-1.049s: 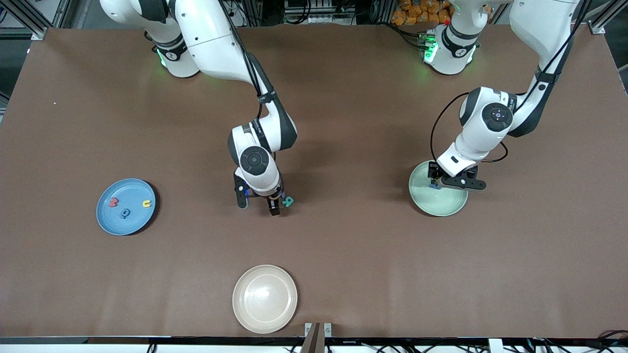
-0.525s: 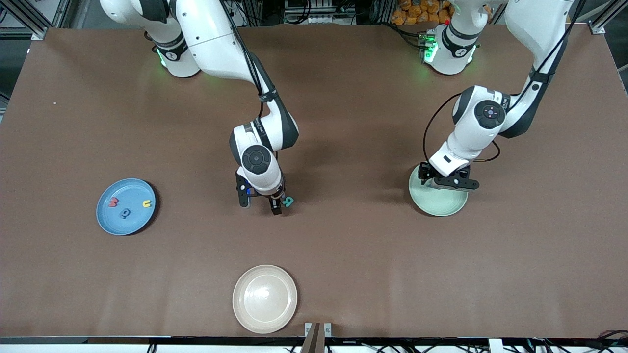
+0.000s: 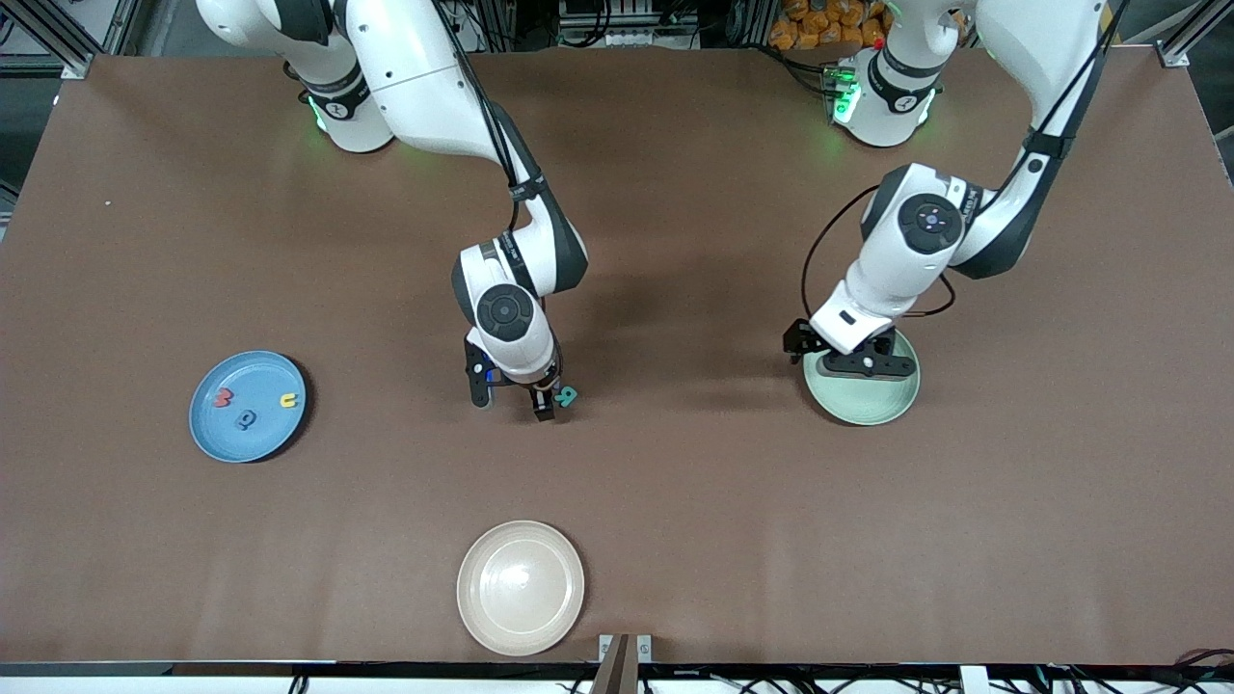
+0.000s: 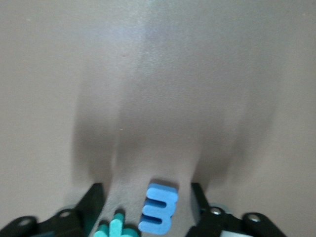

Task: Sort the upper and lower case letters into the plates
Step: 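Grasp the blue m with the right gripper while the left gripper withdraws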

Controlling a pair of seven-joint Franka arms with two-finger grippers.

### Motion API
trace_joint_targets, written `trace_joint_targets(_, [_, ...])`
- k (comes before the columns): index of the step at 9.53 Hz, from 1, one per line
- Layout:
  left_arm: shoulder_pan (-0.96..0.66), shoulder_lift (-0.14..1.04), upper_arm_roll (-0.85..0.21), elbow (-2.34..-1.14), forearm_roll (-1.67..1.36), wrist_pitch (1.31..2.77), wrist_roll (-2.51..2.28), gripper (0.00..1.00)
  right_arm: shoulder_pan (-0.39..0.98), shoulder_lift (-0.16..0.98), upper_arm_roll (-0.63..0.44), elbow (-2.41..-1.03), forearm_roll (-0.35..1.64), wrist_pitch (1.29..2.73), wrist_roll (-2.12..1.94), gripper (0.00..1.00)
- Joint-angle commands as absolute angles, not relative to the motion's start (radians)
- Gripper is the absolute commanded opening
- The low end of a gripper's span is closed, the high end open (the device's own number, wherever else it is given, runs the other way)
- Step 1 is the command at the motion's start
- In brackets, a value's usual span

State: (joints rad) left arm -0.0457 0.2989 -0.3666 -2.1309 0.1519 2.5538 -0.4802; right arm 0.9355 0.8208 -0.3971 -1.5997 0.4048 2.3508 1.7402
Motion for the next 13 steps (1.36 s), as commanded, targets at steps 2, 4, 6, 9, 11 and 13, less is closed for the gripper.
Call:
trace_joint_targets(2, [-0.146,0.463,-0.362,-1.933,0.137,2.507,-0.571,1.00,0.933,0.824,-0.388,-1.588,0.383,2.359,1.773,0.00])
trace_joint_targets(4, [-0.153,0.509,-0.362,-1.878,0.140,2.507,-0.572,1.00,0.931,0.819,-0.388,-1.585,0.383,2.358,1.769,0.00])
trace_joint_targets(6, [-0.166,0.528,-0.360,-1.858,0.138,2.507,-0.575,1.00,0.924,0.810,-0.396,-1.572,0.382,2.355,1.740,0.00])
trace_joint_targets(9, [-0.204,0.532,-0.359,-1.839,0.143,2.508,-0.613,1.00,0.873,0.727,-0.423,-1.580,0.367,2.332,1.614,0.00])
trace_joint_targets(11, [-0.276,0.625,-0.357,-1.716,0.243,2.508,-0.620,1.00,0.852,0.686,-0.485,-1.572,0.368,2.219,1.492,0.00])
trace_joint_targets(13, [-0.386,0.748,-0.327,-1.538,0.296,2.516,-0.640,1.00,0.780,0.651,-0.485,-1.574,0.368,2.139,1.348,0.00])
